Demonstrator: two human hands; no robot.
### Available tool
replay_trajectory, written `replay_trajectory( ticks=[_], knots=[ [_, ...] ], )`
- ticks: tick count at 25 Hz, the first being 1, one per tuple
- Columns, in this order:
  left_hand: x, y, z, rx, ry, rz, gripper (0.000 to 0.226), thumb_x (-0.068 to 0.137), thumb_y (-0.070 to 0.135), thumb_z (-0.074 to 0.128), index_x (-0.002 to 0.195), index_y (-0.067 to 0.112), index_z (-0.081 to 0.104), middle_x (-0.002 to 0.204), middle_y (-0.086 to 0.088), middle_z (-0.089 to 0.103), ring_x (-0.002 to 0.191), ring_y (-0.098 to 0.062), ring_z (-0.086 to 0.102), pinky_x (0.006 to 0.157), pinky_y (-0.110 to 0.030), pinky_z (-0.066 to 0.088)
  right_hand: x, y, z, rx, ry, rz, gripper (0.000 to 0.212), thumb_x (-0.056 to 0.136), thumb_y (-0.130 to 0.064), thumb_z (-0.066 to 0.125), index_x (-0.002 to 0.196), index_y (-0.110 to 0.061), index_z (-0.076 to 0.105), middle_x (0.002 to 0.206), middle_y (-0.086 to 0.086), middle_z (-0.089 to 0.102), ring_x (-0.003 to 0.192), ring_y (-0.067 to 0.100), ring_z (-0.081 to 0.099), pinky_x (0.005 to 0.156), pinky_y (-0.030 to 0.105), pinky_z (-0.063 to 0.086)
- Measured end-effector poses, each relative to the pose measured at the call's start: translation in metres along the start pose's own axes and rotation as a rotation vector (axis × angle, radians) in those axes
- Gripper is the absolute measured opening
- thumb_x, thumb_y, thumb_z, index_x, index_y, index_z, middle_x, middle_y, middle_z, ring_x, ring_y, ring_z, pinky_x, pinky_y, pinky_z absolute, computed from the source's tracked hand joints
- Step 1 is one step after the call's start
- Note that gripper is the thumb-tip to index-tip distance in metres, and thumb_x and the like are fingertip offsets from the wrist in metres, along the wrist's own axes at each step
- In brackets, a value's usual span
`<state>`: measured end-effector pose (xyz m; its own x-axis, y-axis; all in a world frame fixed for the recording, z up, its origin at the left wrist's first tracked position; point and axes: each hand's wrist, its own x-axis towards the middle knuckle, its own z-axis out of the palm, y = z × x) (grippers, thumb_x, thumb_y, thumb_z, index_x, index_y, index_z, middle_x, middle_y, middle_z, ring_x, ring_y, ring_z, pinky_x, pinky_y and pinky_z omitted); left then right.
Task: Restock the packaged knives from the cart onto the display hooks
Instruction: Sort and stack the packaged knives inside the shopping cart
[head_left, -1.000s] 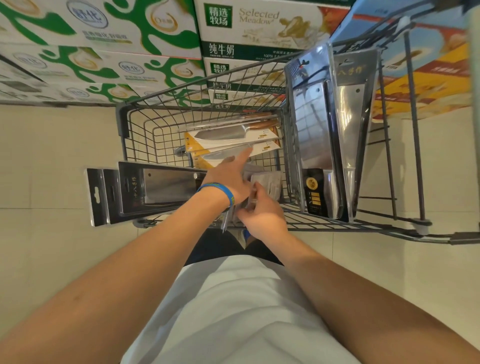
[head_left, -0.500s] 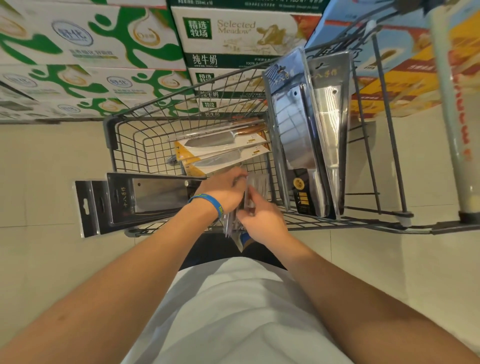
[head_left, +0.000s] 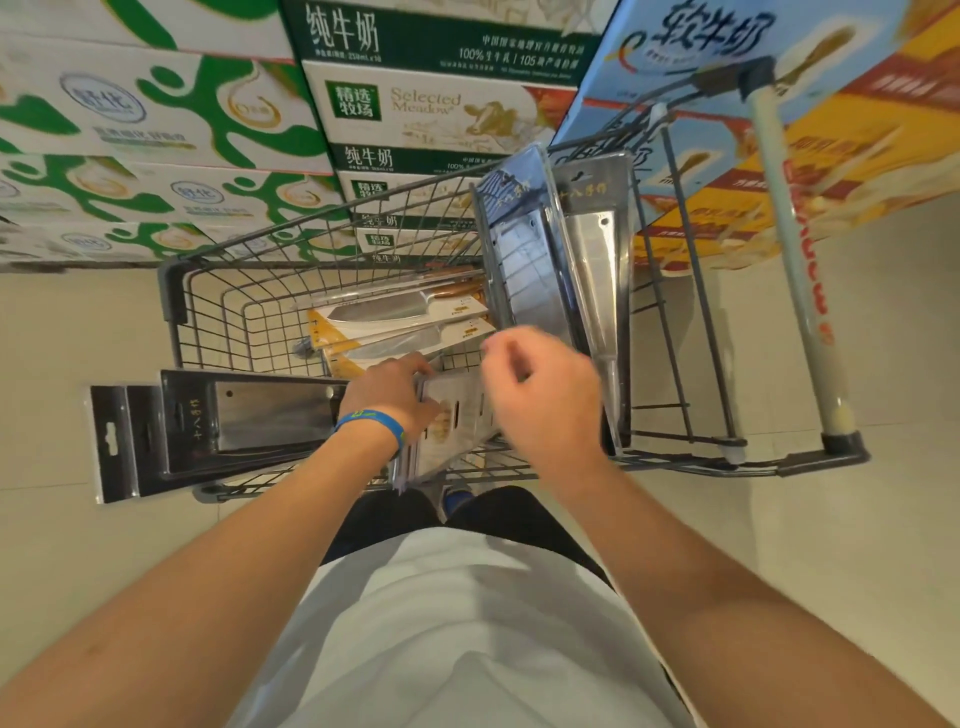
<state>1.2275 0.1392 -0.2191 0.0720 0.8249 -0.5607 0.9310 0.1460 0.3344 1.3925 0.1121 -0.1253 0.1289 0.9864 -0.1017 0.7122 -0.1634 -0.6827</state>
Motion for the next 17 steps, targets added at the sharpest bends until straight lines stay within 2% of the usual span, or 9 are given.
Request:
replay_trajectory(
  ticks=[2, 4, 5, 8, 11, 14, 17],
  knots=[
    [-0.003, 0.001, 0.002, -0.001, 0.025, -0.005, 0.039, 0.082, 0.033, 0.065, 0.118, 0.034, 0.050, 0.080, 0.008, 0.054, 0.065, -0.018, 0.053, 0.060, -0.028, 0.041, 0.044, 0.033, -0.015, -0.023, 0.034, 0.301, 0.034, 0.097, -0.041, 0.058, 0.129, -0.029, 0.062, 0.119, -0.007, 0.065, 0.110, 0.015, 0.064, 0.090, 0.038, 0.058],
    [-0.005, -0.002, 0.005, -0.027, 0.037, -0.032, 0.042, 0.083, 0.032, 0.064, 0.121, 0.032, 0.045, 0.076, 0.008, 0.054, 0.061, -0.018, 0.055, 0.058, -0.029, 0.042, 0.080, 0.069, -0.022, -0.178, -0.078, 0.514, 0.074, 0.093, -0.046, 0.068, 0.155, -0.020, 0.037, 0.154, 0.009, 0.043, 0.141, 0.031, 0.043, 0.113, 0.047, 0.042],
    [-0.005, -0.005, 0.006, -0.036, 0.040, -0.050, 0.043, 0.083, 0.033, 0.064, 0.121, 0.032, 0.045, 0.074, 0.009, 0.054, 0.060, -0.017, 0.055, 0.057, -0.028, 0.042, 0.092, 0.082, -0.021, -0.244, -0.124, 0.546, 0.092, 0.089, -0.052, 0.072, 0.160, -0.016, 0.026, 0.161, 0.014, 0.032, 0.147, 0.035, 0.033, 0.118, 0.048, 0.035],
    [-0.005, -0.013, 0.004, -0.041, 0.040, -0.096, 0.040, 0.083, 0.034, 0.064, 0.119, 0.032, 0.045, 0.071, 0.011, 0.057, 0.056, -0.011, 0.053, 0.052, -0.025, 0.038, 0.111, 0.102, -0.013, -0.324, -0.119, 0.489, 0.116, 0.078, -0.063, 0.078, 0.163, -0.018, 0.014, 0.165, 0.020, 0.018, 0.151, 0.042, 0.018, 0.118, 0.053, 0.028],
    [-0.004, -0.023, 0.000, -0.040, 0.042, -0.114, 0.042, 0.083, 0.035, 0.066, 0.120, 0.033, 0.047, 0.084, 0.007, 0.065, 0.062, -0.015, 0.057, 0.062, -0.028, 0.046, 0.119, 0.105, -0.004, -0.257, -0.143, 0.495, 0.125, 0.076, -0.066, 0.079, 0.164, -0.019, 0.004, 0.170, 0.019, 0.001, 0.154, 0.046, 0.007, 0.124, 0.056, 0.020],
    [-0.005, -0.033, -0.005, -0.049, 0.051, -0.138, 0.044, 0.082, 0.036, 0.068, 0.121, 0.033, 0.047, 0.101, 0.005, 0.068, 0.071, -0.020, 0.060, 0.069, -0.030, 0.050, 0.118, 0.102, -0.008, -0.302, -0.043, 0.483, 0.127, 0.069, -0.062, 0.086, 0.163, -0.020, 0.011, 0.166, 0.020, 0.019, 0.149, 0.046, 0.023, 0.116, 0.058, 0.032],
    [-0.004, -0.034, -0.008, -0.051, 0.035, -0.138, 0.044, 0.083, 0.038, 0.068, 0.121, 0.033, 0.048, 0.107, 0.004, 0.068, 0.076, -0.022, 0.063, 0.070, -0.032, 0.054, 0.114, 0.106, -0.013, -0.283, 0.037, 0.410, 0.123, 0.065, -0.059, 0.090, 0.159, -0.018, 0.022, 0.157, 0.015, 0.041, 0.140, 0.040, 0.042, 0.111, 0.054, 0.042]
  ],
)
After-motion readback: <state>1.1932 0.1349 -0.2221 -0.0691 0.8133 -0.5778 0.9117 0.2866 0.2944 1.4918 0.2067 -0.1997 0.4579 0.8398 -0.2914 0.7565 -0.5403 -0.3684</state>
